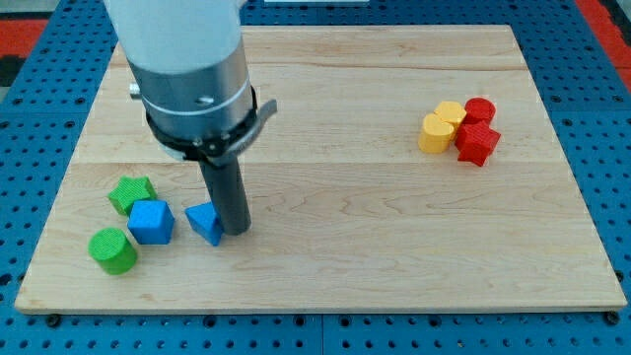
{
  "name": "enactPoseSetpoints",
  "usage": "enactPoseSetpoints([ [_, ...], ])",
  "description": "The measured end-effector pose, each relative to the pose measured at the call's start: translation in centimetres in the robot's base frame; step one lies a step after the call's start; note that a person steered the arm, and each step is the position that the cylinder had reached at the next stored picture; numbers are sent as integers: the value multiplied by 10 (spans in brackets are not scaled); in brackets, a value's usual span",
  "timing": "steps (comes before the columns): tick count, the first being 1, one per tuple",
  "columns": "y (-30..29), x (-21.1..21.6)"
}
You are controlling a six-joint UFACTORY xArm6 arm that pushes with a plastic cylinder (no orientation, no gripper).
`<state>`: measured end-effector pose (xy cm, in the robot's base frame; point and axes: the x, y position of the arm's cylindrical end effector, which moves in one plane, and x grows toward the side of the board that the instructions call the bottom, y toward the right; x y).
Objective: Move the arm close to the blue triangle
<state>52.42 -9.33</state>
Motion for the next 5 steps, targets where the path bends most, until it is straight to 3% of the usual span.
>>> enactPoseSetpoints([
  [2, 36, 10],
  [3, 43, 35],
  [4, 10, 62],
  [5, 11, 31],
])
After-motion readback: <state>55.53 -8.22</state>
